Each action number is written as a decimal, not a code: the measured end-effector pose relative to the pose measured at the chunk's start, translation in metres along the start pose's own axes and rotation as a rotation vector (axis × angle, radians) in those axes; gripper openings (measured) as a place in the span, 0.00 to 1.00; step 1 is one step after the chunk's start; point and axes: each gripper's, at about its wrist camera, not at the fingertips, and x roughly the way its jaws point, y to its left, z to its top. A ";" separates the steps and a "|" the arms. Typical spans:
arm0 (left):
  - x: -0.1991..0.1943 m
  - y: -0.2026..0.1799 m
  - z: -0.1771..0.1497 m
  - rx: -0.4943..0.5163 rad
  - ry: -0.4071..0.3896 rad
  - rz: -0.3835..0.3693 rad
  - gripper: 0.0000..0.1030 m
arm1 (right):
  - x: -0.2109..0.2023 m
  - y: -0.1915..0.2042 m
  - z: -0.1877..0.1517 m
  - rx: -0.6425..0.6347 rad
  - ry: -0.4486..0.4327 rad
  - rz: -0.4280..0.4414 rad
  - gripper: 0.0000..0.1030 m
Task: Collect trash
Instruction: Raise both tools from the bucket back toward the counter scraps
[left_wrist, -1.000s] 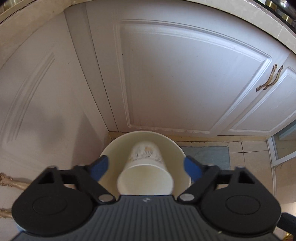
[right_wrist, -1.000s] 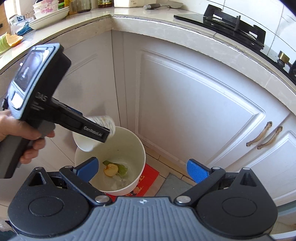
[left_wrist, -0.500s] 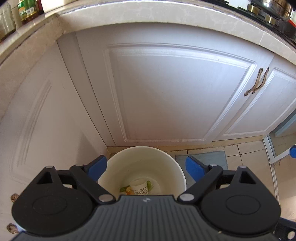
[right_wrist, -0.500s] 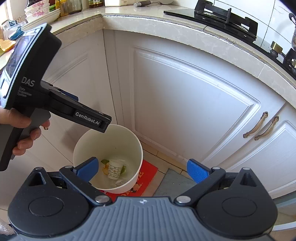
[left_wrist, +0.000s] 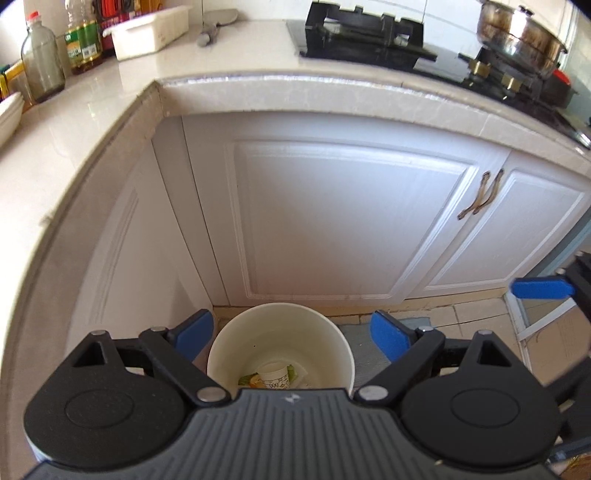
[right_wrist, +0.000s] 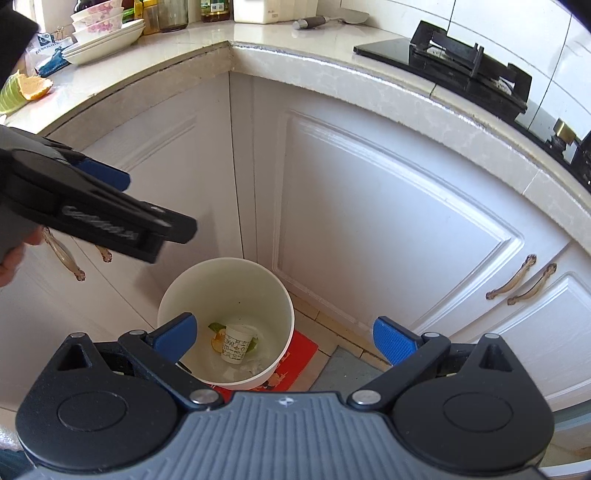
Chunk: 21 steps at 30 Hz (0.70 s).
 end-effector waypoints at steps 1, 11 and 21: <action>-0.009 0.001 0.000 0.001 -0.009 0.000 0.89 | -0.003 0.001 0.002 -0.004 -0.004 -0.001 1.00; -0.094 0.024 -0.007 -0.014 -0.102 0.062 0.94 | -0.033 0.024 0.031 -0.069 -0.076 0.002 1.00; -0.141 0.076 -0.033 -0.141 -0.151 0.236 0.94 | -0.051 0.064 0.068 -0.125 -0.149 0.073 1.00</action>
